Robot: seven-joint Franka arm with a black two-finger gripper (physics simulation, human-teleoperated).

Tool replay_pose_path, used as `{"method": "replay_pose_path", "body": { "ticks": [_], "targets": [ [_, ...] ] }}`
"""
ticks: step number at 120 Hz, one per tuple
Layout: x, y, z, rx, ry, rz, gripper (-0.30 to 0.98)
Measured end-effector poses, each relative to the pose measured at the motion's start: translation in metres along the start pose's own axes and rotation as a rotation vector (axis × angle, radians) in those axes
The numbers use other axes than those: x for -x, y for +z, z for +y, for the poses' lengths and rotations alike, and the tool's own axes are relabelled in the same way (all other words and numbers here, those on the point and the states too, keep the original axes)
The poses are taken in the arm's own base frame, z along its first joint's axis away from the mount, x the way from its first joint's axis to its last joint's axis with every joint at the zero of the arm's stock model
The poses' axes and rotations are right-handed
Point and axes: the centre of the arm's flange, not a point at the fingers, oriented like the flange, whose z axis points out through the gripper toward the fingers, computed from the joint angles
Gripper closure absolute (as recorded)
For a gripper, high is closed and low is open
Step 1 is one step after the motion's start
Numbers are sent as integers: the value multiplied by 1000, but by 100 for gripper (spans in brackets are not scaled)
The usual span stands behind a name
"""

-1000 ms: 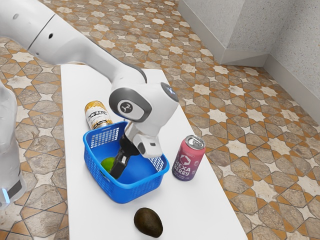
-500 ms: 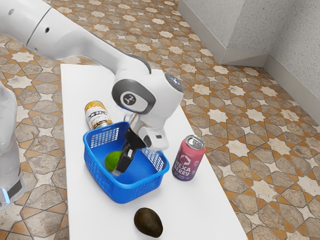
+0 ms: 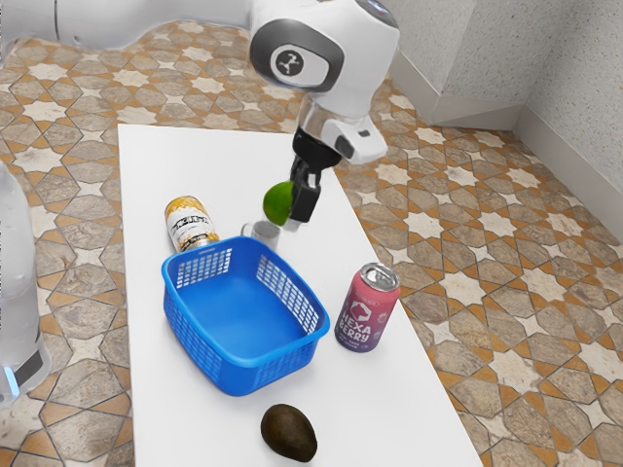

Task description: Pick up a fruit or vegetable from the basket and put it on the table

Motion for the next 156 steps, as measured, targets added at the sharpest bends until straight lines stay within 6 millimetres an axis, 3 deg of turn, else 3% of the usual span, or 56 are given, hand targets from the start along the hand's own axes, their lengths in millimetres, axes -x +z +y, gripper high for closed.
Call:
{"method": "replay_pose_path", "body": {
  "ticks": [26,53,72,105,120,136,156],
  "targets": [
    [9,-6,-72,29,-169,-15,32],
    [28,-7,-154,55,-371,-14,31],
    [38,6,-202,76,-480,-28,31],
    [41,48,-279,134,-609,-57,31],
    [37,70,-301,148,-636,-72,32],
    [33,82,-312,151,-647,-74,31],
    [32,82,-315,138,-656,-61,12]
  ]
}}
